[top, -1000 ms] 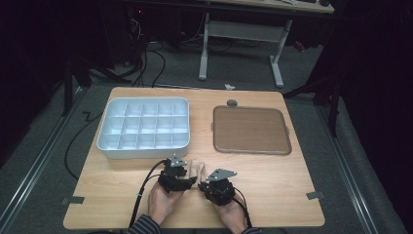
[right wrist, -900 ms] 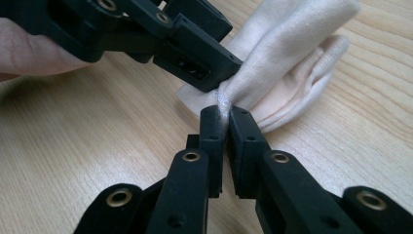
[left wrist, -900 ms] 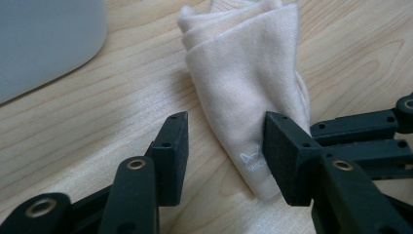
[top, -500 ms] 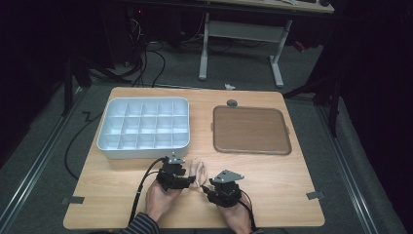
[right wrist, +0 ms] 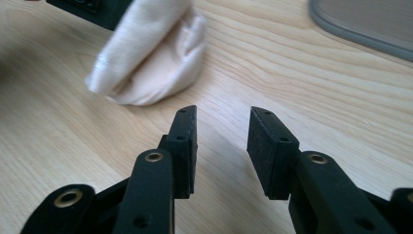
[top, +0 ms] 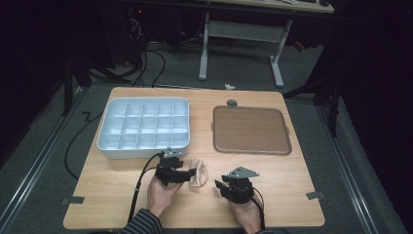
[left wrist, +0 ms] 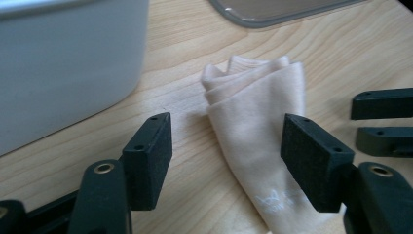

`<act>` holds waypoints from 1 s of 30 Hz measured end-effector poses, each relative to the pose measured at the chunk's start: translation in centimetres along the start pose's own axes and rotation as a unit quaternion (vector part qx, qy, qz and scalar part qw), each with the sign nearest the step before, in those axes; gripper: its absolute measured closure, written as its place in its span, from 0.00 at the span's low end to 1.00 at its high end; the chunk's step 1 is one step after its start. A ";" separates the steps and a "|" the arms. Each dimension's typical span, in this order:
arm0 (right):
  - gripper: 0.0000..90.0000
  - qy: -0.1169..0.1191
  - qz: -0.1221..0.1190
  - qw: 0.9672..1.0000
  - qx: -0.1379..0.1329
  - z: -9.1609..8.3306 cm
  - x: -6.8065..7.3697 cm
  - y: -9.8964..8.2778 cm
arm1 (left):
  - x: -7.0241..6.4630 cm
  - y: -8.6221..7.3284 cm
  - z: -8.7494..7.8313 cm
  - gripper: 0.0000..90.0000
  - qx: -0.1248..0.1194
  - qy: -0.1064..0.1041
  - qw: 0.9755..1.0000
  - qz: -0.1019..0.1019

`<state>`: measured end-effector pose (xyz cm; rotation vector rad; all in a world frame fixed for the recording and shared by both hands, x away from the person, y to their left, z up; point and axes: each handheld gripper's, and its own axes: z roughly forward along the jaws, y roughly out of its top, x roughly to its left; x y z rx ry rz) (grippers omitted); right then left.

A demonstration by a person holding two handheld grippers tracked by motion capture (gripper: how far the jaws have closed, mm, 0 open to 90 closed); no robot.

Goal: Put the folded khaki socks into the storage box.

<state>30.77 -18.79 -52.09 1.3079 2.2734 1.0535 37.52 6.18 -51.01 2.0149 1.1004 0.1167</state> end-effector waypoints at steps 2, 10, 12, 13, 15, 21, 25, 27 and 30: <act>0.71 -0.007 0.004 1.000 0.001 -0.2 -0.4 -0.3 | -0.1 0.1 0.1 0.39 0.002 -0.001 1.000 -0.001; 0.68 -0.046 0.019 0.999 -0.003 -1.1 -2.5 -1.2 | -0.7 0.6 1.0 0.38 0.013 -0.014 1.000 0.005; 0.67 -0.055 0.026 0.998 -0.003 -1.3 -3.1 -1.5 | -0.9 0.7 1.3 0.40 0.017 -0.012 1.000 0.009; 0.66 -0.060 0.033 0.998 -0.003 -1.5 -3.5 -1.7 | -1.0 0.7 1.5 0.41 0.017 -0.012 1.000 0.009; 0.64 -0.071 0.038 0.997 -0.004 -1.8 -4.1 -2.1 | -1.1 0.6 1.8 0.44 0.026 -0.012 1.000 0.012; 0.60 -0.106 0.053 0.993 -0.006 -2.5 -5.7 -2.8 | -1.1 0.6 2.6 0.46 0.045 -0.026 0.999 0.002; 0.56 -0.120 0.064 0.991 -0.011 -2.7 -6.6 -3.0 | -1.1 0.7 2.7 0.53 0.050 -0.036 0.998 0.011; 0.53 -0.123 0.064 0.990 -0.014 -2.7 -6.8 -3.0 | -1.2 0.7 2.8 0.57 0.053 -0.041 0.998 0.013; 0.47 -0.126 0.056 0.990 -0.008 -2.4 -6.8 -2.8 | -1.2 0.7 2.9 0.63 0.054 -0.050 0.997 0.010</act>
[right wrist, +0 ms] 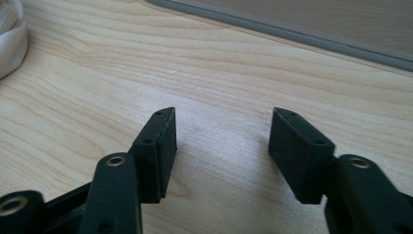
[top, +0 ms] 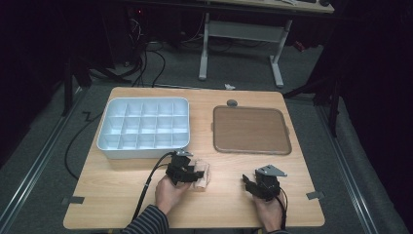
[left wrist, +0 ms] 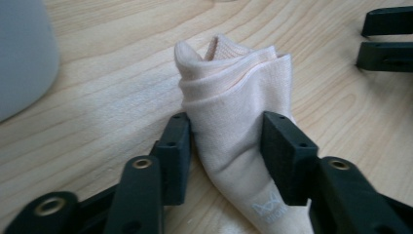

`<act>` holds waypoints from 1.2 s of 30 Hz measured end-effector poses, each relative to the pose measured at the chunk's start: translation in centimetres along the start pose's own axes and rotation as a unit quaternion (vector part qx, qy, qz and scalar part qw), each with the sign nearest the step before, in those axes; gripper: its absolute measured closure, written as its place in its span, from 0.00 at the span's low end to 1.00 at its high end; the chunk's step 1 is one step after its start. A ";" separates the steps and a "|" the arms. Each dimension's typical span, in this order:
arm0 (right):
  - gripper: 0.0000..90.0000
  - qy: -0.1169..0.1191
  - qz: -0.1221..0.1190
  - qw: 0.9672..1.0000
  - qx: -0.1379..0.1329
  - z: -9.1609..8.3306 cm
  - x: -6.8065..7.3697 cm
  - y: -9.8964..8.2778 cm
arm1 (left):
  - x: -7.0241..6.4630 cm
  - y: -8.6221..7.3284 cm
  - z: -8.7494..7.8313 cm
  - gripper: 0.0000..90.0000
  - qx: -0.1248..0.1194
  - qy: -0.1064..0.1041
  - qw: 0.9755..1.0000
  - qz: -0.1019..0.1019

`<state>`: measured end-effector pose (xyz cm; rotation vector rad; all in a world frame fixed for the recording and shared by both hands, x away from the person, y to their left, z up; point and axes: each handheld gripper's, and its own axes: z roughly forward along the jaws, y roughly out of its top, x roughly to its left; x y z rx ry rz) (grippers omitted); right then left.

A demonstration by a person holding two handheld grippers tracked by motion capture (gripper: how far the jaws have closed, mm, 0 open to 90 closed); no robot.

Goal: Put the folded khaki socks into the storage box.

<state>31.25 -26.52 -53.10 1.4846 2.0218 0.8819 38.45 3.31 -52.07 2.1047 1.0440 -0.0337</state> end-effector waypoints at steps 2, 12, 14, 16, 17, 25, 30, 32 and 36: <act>0.44 -0.002 -0.008 1.000 0.003 0.1 0.2 0.1 | -0.1 0.1 0.0 0.66 0.004 -0.003 1.000 0.004; 0.41 -0.004 -0.007 1.000 0.004 0.2 0.3 0.1 | -0.5 0.5 -0.2 0.81 0.023 -0.013 0.999 0.029; 0.41 -0.003 -0.007 1.000 0.004 0.2 0.3 0.1 | -0.5 0.5 -0.2 0.83 0.024 -0.017 0.999 0.031; 0.41 -0.003 -0.006 1.000 0.004 0.2 0.3 0.1 | -0.4 0.6 -0.3 0.84 0.027 -0.023 0.999 0.030; 0.41 -0.002 -0.006 1.000 0.003 0.2 0.3 0.1 | -0.2 0.6 -0.4 0.84 0.028 -0.027 0.999 0.030; 0.41 0.000 -0.007 1.000 0.004 0.2 0.2 0.2 | 0.2 0.7 -0.9 0.85 0.031 -0.047 0.998 0.019; 0.40 0.002 -0.006 1.000 0.004 0.2 0.2 0.2 | 0.6 0.7 -2.2 0.86 0.019 -0.045 0.999 0.019; 0.40 0.002 -0.008 1.000 0.004 0.3 0.2 0.2 | 0.9 0.7 -2.7 0.86 0.014 -0.045 0.999 0.016; 0.43 0.007 -0.014 1.000 0.004 0.4 0.2 0.3 | 1.4 0.5 -3.6 0.86 0.009 -0.041 0.999 0.013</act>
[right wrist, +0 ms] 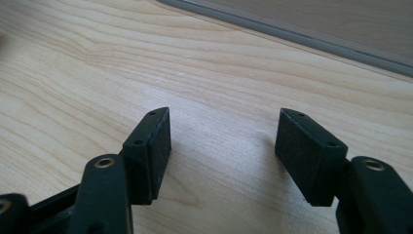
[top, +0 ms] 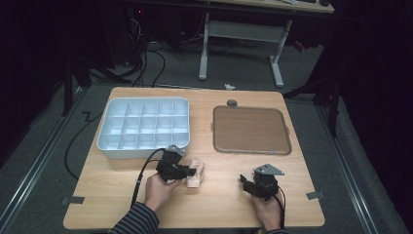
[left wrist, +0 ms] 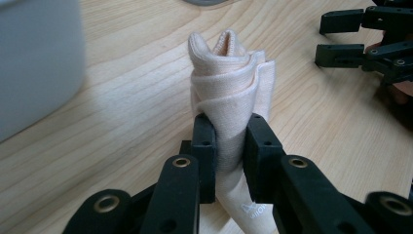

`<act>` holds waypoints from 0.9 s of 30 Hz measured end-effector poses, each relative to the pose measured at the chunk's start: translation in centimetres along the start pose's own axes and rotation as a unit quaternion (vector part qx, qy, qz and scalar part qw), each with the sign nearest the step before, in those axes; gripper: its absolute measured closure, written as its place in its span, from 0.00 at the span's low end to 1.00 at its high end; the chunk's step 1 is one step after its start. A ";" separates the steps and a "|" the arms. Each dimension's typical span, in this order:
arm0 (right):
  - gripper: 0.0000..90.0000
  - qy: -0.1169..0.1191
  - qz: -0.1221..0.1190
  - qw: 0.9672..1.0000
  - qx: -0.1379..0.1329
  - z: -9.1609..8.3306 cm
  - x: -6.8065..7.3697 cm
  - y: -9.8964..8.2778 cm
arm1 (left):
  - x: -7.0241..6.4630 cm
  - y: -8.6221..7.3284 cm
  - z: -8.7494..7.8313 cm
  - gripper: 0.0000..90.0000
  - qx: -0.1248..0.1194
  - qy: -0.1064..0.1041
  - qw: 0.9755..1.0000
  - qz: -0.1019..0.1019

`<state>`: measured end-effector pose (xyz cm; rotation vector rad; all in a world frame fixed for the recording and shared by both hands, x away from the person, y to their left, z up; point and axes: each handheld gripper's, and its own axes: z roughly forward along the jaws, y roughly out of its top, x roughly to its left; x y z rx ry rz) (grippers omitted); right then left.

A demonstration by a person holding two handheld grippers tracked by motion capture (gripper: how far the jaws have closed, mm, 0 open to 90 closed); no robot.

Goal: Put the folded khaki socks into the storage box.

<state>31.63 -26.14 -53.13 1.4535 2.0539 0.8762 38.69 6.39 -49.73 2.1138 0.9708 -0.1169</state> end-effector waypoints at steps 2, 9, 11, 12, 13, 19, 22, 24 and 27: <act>0.43 0.008 -0.006 1.000 0.000 0.2 0.0 0.2 | 0.1 -0.1 -0.5 0.86 -0.006 -0.001 1.000 -0.001; 0.43 0.023 -0.007 1.000 -0.002 0.7 -0.3 0.7 | 0.5 -0.4 -2.2 0.86 -0.019 0.003 1.000 -0.002; 0.43 0.024 -0.006 1.000 -0.002 0.7 -0.3 0.7 | 0.7 -0.4 -2.6 0.86 -0.020 0.002 1.000 -0.005; 0.43 0.024 -0.007 1.000 -0.002 0.7 -0.3 0.7 | 0.7 -0.4 -2.7 0.86 -0.020 0.002 1.000 -0.006; 0.43 0.024 -0.007 1.000 -0.003 0.7 -0.3 0.7 | 0.8 -0.4 -2.9 0.86 -0.020 0.003 1.000 -0.006; 0.43 0.025 -0.005 1.000 -0.003 0.7 -0.4 0.6 | 1.0 -0.6 -3.9 0.86 -0.026 0.006 1.000 -0.011; 0.43 0.024 -0.006 1.000 -0.002 0.7 -0.3 0.6 | 1.1 -0.5 -4.4 0.86 -0.027 0.009 1.000 -0.008; 0.43 0.024 -0.006 1.000 -0.002 0.7 -0.3 0.6 | 1.1 -0.4 -4.9 0.86 -0.029 0.014 0.999 -0.004; 0.43 0.027 -0.004 1.000 -0.003 0.6 -0.4 0.6 | 1.4 -0.3 -5.6 0.86 -0.037 0.012 0.999 -0.010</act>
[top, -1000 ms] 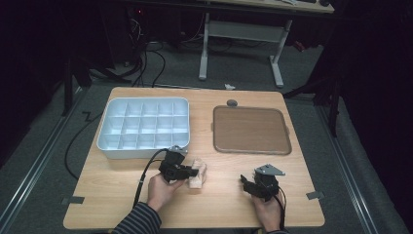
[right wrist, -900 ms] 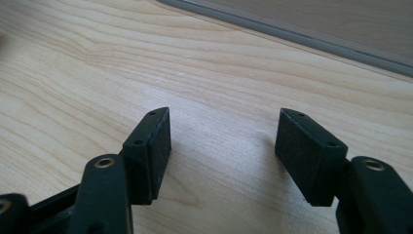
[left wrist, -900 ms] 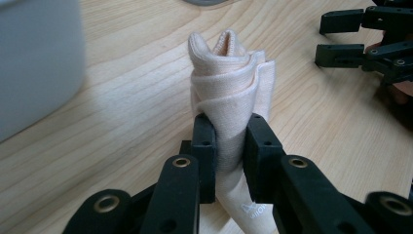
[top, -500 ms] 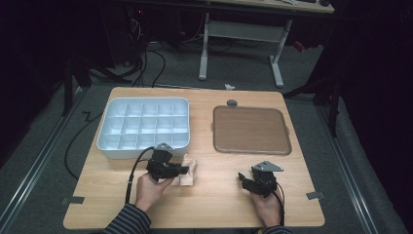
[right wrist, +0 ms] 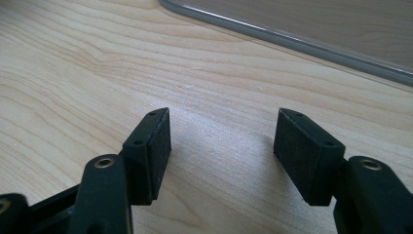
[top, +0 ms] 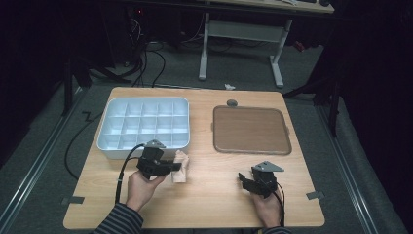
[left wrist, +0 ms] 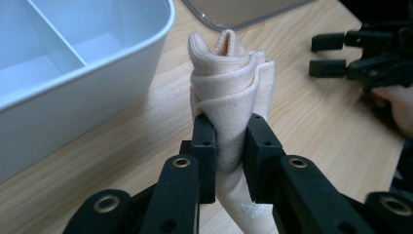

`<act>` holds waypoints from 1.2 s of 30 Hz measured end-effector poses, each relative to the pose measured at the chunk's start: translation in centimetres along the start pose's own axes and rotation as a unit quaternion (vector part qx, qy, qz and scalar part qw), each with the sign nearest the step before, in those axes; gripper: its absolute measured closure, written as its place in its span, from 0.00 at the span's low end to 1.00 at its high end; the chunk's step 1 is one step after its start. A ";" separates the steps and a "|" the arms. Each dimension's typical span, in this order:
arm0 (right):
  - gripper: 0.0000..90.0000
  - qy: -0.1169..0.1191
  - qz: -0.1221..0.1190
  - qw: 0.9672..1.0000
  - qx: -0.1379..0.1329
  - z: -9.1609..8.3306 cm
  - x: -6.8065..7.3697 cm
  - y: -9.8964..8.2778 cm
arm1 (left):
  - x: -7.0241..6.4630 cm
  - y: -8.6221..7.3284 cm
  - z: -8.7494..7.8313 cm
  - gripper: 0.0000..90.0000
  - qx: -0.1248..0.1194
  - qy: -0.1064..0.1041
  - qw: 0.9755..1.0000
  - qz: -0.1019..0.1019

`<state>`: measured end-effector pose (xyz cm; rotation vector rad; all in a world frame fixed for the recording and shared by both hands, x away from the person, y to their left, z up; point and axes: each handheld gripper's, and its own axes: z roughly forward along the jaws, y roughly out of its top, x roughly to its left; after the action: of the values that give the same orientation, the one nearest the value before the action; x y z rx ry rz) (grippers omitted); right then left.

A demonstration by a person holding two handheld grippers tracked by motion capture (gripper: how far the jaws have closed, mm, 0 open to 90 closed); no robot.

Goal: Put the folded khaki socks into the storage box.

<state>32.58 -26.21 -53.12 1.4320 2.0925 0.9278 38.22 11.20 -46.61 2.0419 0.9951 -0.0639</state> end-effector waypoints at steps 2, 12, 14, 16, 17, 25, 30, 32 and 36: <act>0.43 0.001 0.000 1.000 0.000 0.0 0.0 0.0 | 0.2 0.0 -0.5 0.86 -0.006 -0.001 1.000 -0.005; 0.42 0.002 0.002 1.000 0.000 0.0 0.0 0.0 | 0.7 0.8 -2.5 0.86 -0.019 0.019 1.000 -0.001; 0.42 0.002 0.001 1.000 0.000 0.0 0.0 0.0 | 1.0 0.9 -2.8 0.86 -0.024 0.021 1.000 -0.003; 0.42 0.002 0.000 1.000 0.000 0.0 0.0 0.0 | 1.2 1.1 -3.0 0.86 -0.026 0.018 0.999 -0.005; 0.42 0.002 0.000 1.000 0.000 0.0 0.0 0.0 | 1.2 1.2 -3.1 0.86 -0.026 0.020 0.999 -0.006; 0.41 0.002 -0.002 1.000 0.001 -0.1 0.0 -0.1 | 2.0 1.3 -3.3 0.86 -0.028 0.025 0.999 -0.016; 0.41 0.002 -0.002 1.000 0.001 -0.1 0.0 -0.1 | 2.5 1.2 -3.9 0.86 -0.035 0.030 0.999 -0.025; 0.41 0.002 -0.002 1.000 0.001 -0.1 0.0 -0.1 | 2.7 1.2 -4.2 0.86 -0.039 0.031 0.998 -0.029; 0.41 0.002 -0.002 1.000 0.001 -0.1 0.0 -0.1 | 3.1 1.1 -4.8 0.86 -0.044 0.035 0.998 -0.035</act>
<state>32.50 -26.22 -53.12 1.4273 2.0983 0.9286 39.72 16.17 -43.96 1.9405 1.0930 0.0146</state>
